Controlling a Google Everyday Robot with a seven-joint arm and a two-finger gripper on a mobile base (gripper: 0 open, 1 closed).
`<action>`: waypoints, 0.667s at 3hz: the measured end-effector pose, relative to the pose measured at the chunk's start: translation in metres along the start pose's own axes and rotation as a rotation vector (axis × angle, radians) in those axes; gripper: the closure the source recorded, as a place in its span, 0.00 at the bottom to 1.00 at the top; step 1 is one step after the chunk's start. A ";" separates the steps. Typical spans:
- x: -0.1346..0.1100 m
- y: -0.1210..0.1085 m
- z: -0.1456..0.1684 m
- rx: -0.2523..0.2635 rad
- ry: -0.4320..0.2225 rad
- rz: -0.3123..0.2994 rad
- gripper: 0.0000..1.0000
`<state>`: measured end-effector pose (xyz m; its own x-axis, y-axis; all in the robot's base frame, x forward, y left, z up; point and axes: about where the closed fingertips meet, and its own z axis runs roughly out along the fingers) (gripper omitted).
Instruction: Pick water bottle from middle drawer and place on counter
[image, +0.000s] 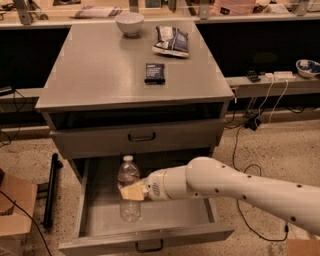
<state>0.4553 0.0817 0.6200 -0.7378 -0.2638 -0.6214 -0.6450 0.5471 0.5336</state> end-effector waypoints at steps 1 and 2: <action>-0.024 0.019 -0.036 -0.052 -0.118 -0.137 1.00; -0.054 -0.013 -0.149 0.085 -0.231 -0.309 1.00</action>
Offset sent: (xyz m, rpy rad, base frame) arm 0.0347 -0.2130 0.1688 -0.0394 -0.5839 -0.0841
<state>0.4735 -0.0299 0.7323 -0.4412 -0.2459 -0.8631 -0.8036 0.5363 0.2580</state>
